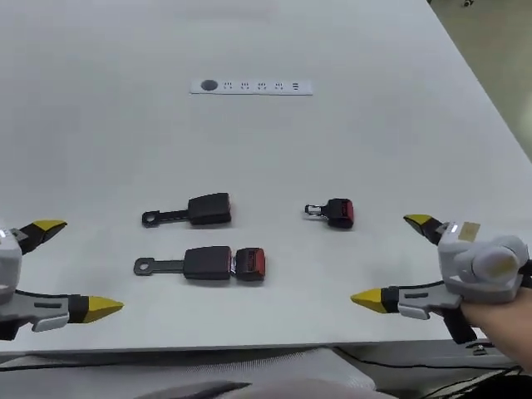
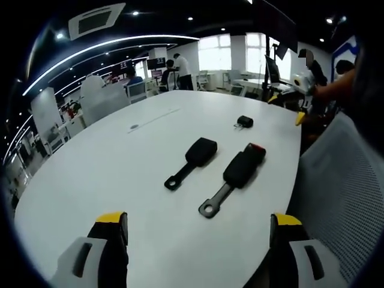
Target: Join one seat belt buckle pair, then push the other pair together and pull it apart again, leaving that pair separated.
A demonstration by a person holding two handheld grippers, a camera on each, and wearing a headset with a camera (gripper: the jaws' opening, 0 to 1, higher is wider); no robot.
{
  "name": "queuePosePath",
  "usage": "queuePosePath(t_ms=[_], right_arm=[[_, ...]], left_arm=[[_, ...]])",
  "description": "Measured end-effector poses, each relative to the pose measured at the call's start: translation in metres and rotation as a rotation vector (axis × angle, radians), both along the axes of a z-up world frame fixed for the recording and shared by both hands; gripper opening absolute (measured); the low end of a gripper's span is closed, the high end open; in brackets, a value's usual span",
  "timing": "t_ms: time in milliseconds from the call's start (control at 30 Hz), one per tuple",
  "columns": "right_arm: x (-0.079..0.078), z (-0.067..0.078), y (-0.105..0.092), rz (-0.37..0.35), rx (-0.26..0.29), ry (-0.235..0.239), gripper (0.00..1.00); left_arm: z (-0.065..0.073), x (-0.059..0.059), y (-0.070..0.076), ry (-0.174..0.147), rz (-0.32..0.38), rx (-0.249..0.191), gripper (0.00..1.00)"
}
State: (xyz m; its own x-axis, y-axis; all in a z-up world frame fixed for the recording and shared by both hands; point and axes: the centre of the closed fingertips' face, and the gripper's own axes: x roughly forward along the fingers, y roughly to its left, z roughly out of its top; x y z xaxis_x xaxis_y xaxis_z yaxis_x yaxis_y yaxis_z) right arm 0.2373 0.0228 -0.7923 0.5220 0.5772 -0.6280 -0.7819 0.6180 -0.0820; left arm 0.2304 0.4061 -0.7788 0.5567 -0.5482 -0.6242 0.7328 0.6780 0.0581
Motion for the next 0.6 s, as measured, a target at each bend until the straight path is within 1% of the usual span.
queuePosePath(t_ms=[67,100,133,200,333,400,433,500,600], right_arm=[[-0.001,0.000,0.000,0.003,0.008,-0.003,1.00],[-0.001,0.001,0.000,0.004,0.006,-0.004,1.00],[-0.001,0.002,-0.001,0.006,0.001,-0.013,1.00],[-0.002,0.006,-0.004,0.016,-0.004,-0.023,1.00],[-0.002,0.010,-0.009,0.015,0.005,-0.022,1.00],[0.000,0.010,-0.014,0.008,-0.008,-0.012,0.99],[0.001,0.010,-0.017,0.006,-0.017,-0.009,0.99],[0.003,0.014,-0.018,0.005,-0.004,-0.014,0.99],[0.007,0.022,-0.020,-0.018,0.019,-0.028,0.99]], left_arm=[[0.001,0.001,0.002,-0.006,0.009,-0.001,1.00],[0.002,0.001,0.001,-0.002,0.014,-0.021,1.00],[0.002,0.001,0.001,0.001,0.014,-0.028,1.00],[0.004,0.001,0.002,-0.005,0.008,-0.024,1.00],[0.008,0.002,0.002,-0.018,0.007,-0.021,1.00],[0.009,0.002,0.002,-0.025,0.007,-0.019,1.00],[0.009,0.002,0.002,-0.025,0.009,-0.021,1.00],[0.010,0.003,0.002,-0.009,0.028,-0.052,1.00],[0.010,0.001,0.000,-0.006,0.023,-0.054,1.00]])
